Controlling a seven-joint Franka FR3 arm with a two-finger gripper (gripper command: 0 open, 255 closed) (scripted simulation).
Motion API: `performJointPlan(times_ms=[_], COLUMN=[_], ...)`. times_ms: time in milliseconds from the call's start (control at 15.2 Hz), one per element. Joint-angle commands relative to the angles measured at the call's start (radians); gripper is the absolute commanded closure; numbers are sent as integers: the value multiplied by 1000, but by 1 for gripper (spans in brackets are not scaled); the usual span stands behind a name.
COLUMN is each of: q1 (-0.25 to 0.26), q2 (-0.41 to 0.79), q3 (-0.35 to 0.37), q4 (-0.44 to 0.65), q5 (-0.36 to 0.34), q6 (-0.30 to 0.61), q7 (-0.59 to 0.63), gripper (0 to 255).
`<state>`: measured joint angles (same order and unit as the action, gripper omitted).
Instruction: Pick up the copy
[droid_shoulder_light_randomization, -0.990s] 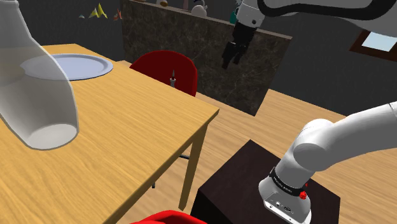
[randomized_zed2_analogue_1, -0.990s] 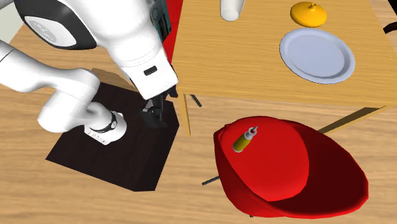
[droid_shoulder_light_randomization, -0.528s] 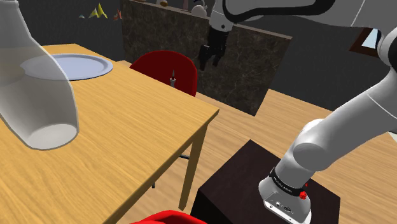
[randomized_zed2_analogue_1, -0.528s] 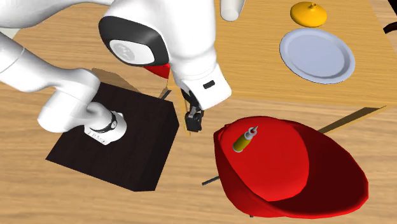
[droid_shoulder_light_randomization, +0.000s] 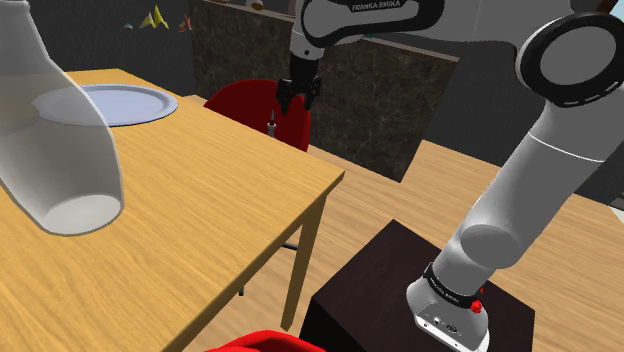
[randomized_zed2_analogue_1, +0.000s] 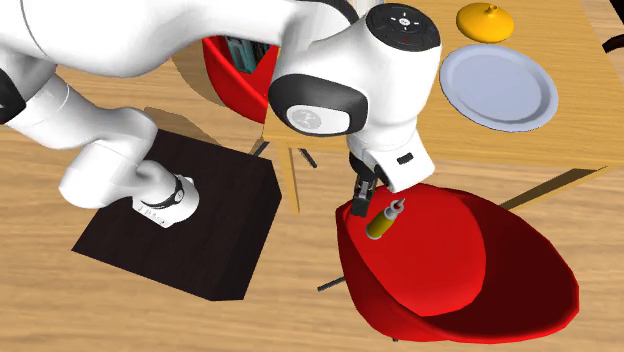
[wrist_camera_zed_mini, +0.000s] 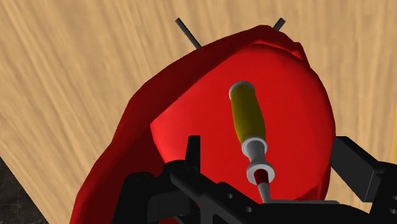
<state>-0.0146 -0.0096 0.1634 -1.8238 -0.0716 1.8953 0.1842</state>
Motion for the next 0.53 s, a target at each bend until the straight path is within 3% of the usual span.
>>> performJointPlan(times_ms=[0, 330, 462], q1=[2, 21, 21], q2=[77, 277, 279], q3=[3, 5, 5], q4=[70, 272, 247], q5=[-9, -34, -35], q6=[-3, -28, -2], q7=[20, 66, 68], gripper=[0, 0, 0])
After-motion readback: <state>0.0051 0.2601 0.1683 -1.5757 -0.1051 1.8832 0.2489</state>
